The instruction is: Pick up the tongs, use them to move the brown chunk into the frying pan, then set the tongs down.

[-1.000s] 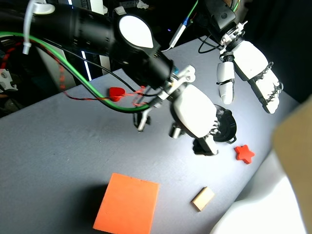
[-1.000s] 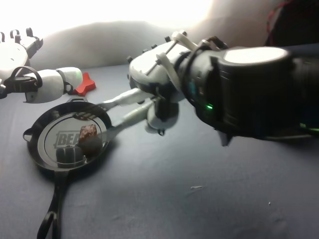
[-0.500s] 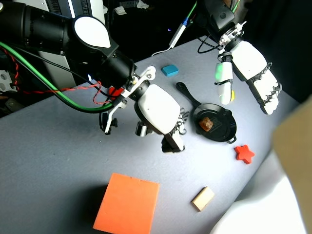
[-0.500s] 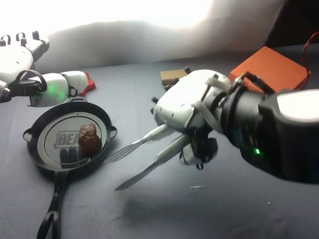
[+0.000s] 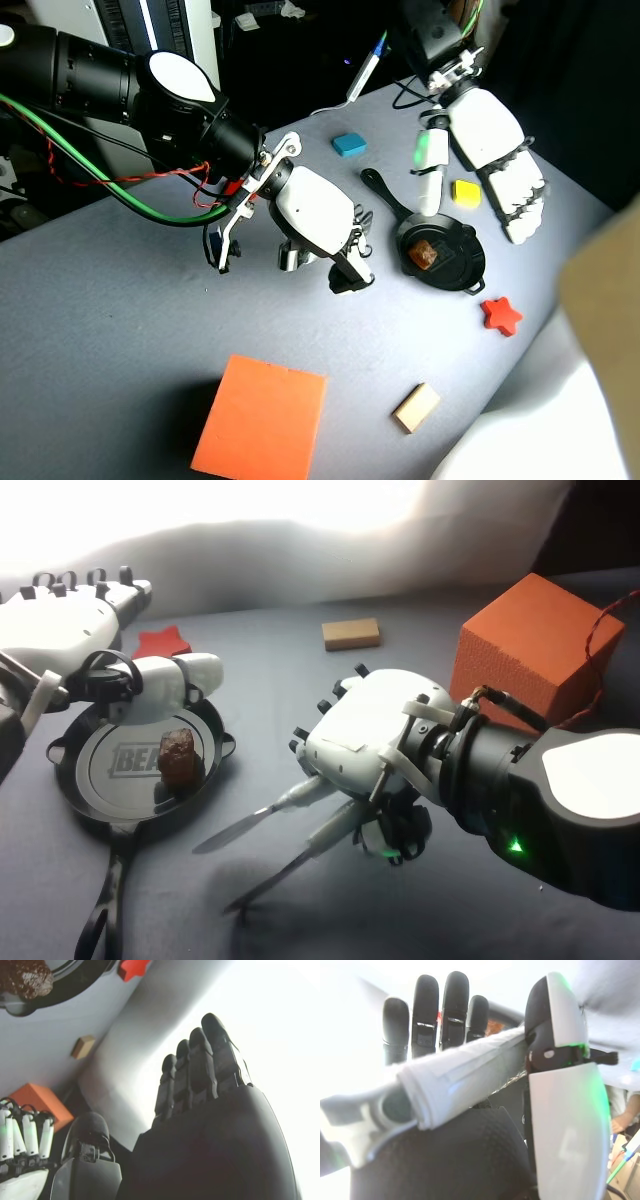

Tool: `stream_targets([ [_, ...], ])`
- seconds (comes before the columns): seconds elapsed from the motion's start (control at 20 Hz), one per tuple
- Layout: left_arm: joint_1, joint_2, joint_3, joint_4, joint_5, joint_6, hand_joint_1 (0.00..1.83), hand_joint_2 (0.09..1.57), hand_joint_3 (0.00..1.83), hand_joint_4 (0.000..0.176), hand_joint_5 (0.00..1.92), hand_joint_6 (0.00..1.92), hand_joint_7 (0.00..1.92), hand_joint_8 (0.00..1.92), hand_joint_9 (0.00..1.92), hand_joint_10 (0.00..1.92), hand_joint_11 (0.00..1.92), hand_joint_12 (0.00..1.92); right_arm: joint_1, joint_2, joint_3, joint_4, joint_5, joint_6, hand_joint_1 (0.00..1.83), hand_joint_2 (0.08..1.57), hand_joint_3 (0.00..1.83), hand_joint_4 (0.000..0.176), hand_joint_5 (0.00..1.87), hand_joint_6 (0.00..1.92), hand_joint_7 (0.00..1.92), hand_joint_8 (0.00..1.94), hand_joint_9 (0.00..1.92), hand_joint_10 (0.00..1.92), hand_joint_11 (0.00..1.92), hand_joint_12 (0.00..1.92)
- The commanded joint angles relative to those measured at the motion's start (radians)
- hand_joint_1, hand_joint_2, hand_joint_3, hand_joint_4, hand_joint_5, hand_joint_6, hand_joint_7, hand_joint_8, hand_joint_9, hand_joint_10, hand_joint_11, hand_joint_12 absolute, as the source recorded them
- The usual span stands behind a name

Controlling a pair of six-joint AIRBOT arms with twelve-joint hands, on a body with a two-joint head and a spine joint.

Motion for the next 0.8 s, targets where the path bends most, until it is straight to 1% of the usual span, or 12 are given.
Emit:
stream_targets([
  [0.0, -0.004, 0.0, -0.006, 0.065, -0.076, 0.001, 0.0, 1.21, 0.0, 0.025, 0.09, 0.01, 0.13, 0.01, 0.13, 0.01, 0.0, 0.56, 0.002, 0.001, -0.002, -0.061, -0.014, -0.007, 0.97, 1.13, 0.0, 0.0, 0.5, 0.73, 0.79, 0.4, 0.55, 0.87, 0.23, 1.64],
  [0.05, -0.002, -0.004, -0.013, 0.065, -0.083, 0.001, 0.0, 1.21, 0.0, 0.026, 0.08, 0.0, 0.11, 0.0, 0.12, 0.0, 0.0, 0.54, -0.002, 0.001, -0.002, -0.061, -0.016, -0.011, 0.94, 1.12, 0.0, 0.0, 0.47, 0.72, 0.76, 0.4, 0.53, 0.87, 0.22, 1.64],
  [0.2, 0.011, -0.019, -0.033, 0.065, -0.095, -0.008, 0.0, 1.21, 0.0, 0.031, 0.06, 0.0, 0.1, 0.0, 0.11, 0.0, 0.0, 0.5, -0.014, 0.004, -0.005, -0.061, -0.02, -0.013, 0.8, 1.11, 0.0, 0.0, 0.32, 0.67, 0.61, 0.32, 0.39, 0.76, 0.04, 1.59],
  [0.25, 0.013, -0.023, -0.04, 0.065, -0.102, -0.009, 0.0, 1.21, 0.0, 0.023, 0.07, 0.0, 0.09, 0.0, 0.11, 0.0, 0.0, 0.5, -0.016, 0.007, -0.006, -0.061, -0.02, -0.013, 0.75, 1.09, 0.0, 0.0, 0.28, 0.62, 0.58, 0.25, 0.35, 0.71, 0.01, 1.55],
  [0.3, 0.016, -0.026, -0.048, 0.064, -0.108, -0.009, 0.0, 1.21, 0.0, 0.024, 0.07, 0.0, 0.1, 0.0, 0.11, 0.0, 0.0, 0.53, -0.018, 0.009, -0.006, -0.061, -0.02, -0.011, 0.73, 1.08, 0.0, 0.0, 0.26, 0.58, 0.57, 0.2, 0.33, 0.67, 0.0, 1.52],
  [0.35, 0.017, -0.027, -0.052, 0.064, -0.113, -0.009, 0.0, 1.21, 0.0, 0.024, 0.07, 0.0, 0.1, 0.0, 0.1, 0.0, 0.0, 0.49, -0.021, 0.011, -0.006, -0.061, -0.02, -0.01, 0.7, 1.06, 0.0, 0.0, 0.23, 0.53, 0.52, 0.13, 0.28, 0.63, 0.0, 1.46],
  [0.45, 0.019, -0.027, -0.061, 0.065, -0.118, -0.009, 0.0, 1.21, 0.0, 0.029, 0.07, 0.0, 0.1, 0.0, 0.1, 0.0, 0.0, 0.48, -0.024, 0.013, -0.007, -0.061, -0.022, -0.008, 0.69, 1.04, 0.0, 0.0, 0.18, 0.44, 0.44, 0.05, 0.23, 0.54, 0.0, 1.33],
  [0.5, 0.021, -0.027, -0.065, 0.065, -0.118, -0.009, 0.0, 1.21, 0.0, 0.028, 0.07, 0.0, 0.1, 0.0, 0.11, 0.01, 0.0, 0.48, -0.023, 0.016, -0.01, -0.061, -0.027, -0.007, 0.69, 1.03, 0.0, 0.0, 0.15, 0.36, 0.38, 0.02, 0.2, 0.46, 0.0, 1.23],
  [0.55, 0.022, -0.027, -0.068, 0.065, -0.118, -0.009, 0.0, 1.22, 0.0, 0.023, 0.07, 0.0, 0.1, 0.0, 0.11, 0.01, 0.0, 0.48, -0.019, 0.025, -0.018, -0.061, -0.033, -0.007, 0.69, 1.02, 0.0, 0.0, 0.11, 0.31, 0.32, 0.0, 0.16, 0.42, 0.0, 1.09],
  [0.6, 0.023, -0.027, -0.07, 0.065, -0.118, -0.009, 0.0, 1.22, 0.0, 0.022, 0.08, 0.0, 0.11, 0.0, 0.12, 0.01, 0.0, 0.51, -0.013, 0.037, -0.029, -0.061, -0.039, -0.007, 0.7, 1.01, 0.0, 0.0, 0.11, 0.24, 0.28, 0.0, 0.16, 0.34, 0.0, 1.01],
  [0.65, 0.022, -0.027, -0.072, 0.065, -0.118, -0.008, 0.0, 1.22, 0.0, 0.022, 0.1, 0.01, 0.12, 0.0, 0.12, 0.01, 0.0, 0.53, -0.006, 0.053, -0.043, -0.061, -0.045, -0.007, 0.71, 1.01, 0.0, 0.0, 0.08, 0.19, 0.24, 0.0, 0.13, 0.3, 0.0, 0.86],
  [0.75, 0.022, -0.027, -0.077, 0.065, -0.118, -0.002, 0.0, 1.22, 0.0, 0.018, 0.09, 0.0, 0.11, 0.0, 0.11, 0.0, 0.0, 0.51, 0.02, 0.108, -0.086, -0.043, -0.048, -0.007, 0.64, 1.01, 0.0, 0.0, 0.06, 0.11, 0.21, 0.0, 0.13, 0.23, 0.0, 0.73],
])
